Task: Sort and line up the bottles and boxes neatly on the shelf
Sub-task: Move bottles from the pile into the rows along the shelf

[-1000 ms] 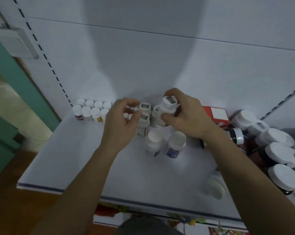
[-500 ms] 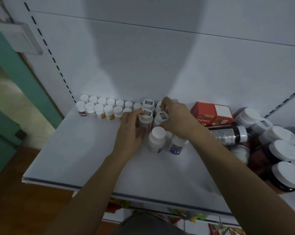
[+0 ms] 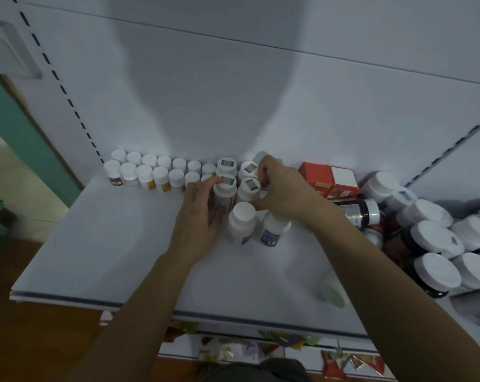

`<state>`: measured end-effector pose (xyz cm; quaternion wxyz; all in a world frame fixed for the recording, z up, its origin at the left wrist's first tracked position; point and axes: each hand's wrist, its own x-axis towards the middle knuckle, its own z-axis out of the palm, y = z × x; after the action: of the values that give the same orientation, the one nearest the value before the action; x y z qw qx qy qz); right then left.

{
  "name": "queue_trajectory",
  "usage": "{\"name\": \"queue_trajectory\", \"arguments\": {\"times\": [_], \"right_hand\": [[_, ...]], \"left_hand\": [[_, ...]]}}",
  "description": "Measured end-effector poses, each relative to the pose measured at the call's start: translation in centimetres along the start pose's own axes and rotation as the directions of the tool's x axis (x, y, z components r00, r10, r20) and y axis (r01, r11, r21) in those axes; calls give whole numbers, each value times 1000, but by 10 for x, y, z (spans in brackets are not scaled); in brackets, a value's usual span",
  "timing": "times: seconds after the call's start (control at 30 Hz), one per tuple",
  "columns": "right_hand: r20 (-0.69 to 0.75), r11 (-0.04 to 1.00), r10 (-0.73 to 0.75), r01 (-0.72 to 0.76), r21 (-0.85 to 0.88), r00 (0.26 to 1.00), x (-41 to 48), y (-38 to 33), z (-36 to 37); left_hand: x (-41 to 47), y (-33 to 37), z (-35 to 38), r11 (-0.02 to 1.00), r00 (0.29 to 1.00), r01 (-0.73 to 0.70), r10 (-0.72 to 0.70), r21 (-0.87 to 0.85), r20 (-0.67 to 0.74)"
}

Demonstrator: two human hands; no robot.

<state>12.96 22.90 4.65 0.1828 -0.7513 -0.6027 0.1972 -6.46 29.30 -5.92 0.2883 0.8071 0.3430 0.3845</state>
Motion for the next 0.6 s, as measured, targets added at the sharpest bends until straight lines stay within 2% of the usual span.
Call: {"name": "queue_trajectory", "arguments": {"times": [0.07, 0.17, 0.23, 0.33, 0.43, 0.6], "right_hand": [[-2, 1000, -7, 7, -21, 1000, -9, 5, -11], [25, 988, 11, -7, -157, 1000, -25, 19, -36], [40, 973, 23, -13, -231, 999, -37, 29, -56], [-17, 974, -20, 15, -227, 1000, -64, 42, -87], [-155, 972, -74, 37, -231, 985, -97, 60, -119], [-210, 963, 10, -66, -262, 978, -164, 134, -172]], "left_hand": [[1, 6, -5, 1000, 999, 3, -3, 9, -32], [16, 26, -22, 996, 999, -27, 31, 83, -41], [36, 48, -33, 977, 994, -105, 96, 183, 56], [61, 99, -29, 924, 958, -243, 182, 295, 220], [72, 159, -3, 897, 924, -337, 257, 286, 285], [71, 249, 79, 871, 862, -434, 328, 229, 386]]}}
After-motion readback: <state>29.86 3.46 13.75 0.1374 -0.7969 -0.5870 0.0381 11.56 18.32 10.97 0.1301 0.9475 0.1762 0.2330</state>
